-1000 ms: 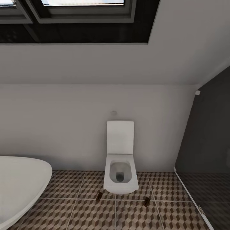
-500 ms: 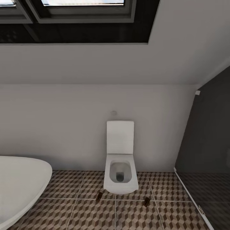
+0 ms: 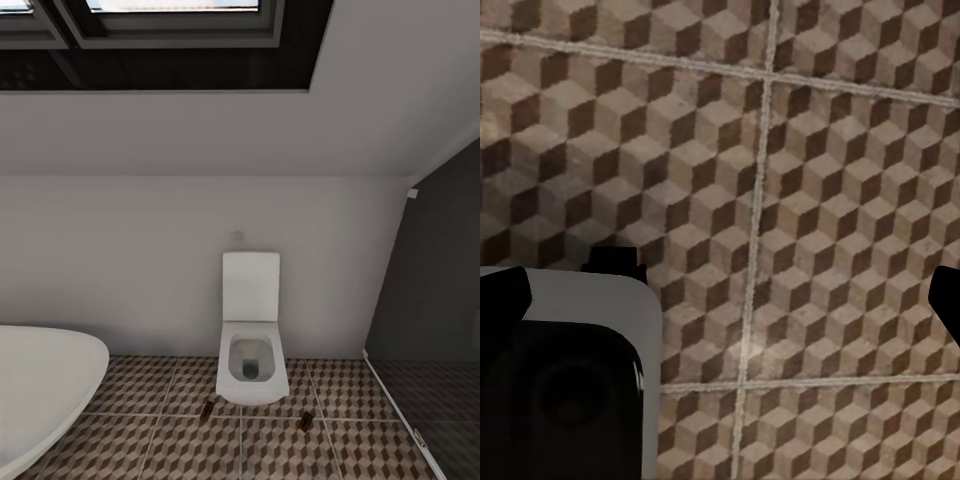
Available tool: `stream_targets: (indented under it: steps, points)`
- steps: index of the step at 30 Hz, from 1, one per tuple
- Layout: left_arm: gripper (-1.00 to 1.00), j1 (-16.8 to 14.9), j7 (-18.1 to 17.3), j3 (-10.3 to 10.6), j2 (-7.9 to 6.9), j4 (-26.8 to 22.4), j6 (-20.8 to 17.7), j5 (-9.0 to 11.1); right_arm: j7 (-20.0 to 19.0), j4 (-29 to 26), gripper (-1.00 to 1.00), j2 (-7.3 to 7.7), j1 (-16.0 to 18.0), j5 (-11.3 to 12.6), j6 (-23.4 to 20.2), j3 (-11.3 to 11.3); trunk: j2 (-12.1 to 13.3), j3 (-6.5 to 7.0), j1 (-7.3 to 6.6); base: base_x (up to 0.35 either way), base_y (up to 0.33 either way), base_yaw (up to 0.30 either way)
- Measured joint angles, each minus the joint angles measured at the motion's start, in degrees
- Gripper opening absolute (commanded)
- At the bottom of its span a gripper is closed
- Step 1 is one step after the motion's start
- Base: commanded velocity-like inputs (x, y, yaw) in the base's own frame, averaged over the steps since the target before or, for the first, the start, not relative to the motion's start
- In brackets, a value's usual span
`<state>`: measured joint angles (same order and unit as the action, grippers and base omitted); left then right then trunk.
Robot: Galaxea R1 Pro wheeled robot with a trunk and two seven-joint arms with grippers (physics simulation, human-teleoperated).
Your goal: Take the four mousetraps from the cabinet in the bathroom and place them on the bathroom floor. Make sure all four end up on the same floor surface, and ensure that at least two of them are either under or directly next to the same bathroom sink.
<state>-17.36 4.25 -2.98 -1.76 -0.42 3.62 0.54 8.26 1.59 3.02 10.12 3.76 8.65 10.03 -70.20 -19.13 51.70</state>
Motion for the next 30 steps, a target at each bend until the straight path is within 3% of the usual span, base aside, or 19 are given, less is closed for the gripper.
stream_targets:
  steps: [30]
  points:
    - [1.0, 0.0, 0.0, 0.0, 0.0, 0.0, -0.02, 0.01, 0.0, 0.0, 1.0, -0.05, 0.0, -0.09, 0.0, -0.09, 0.0, 0.0, 0.0, 0.0, 0.0, 0.0]
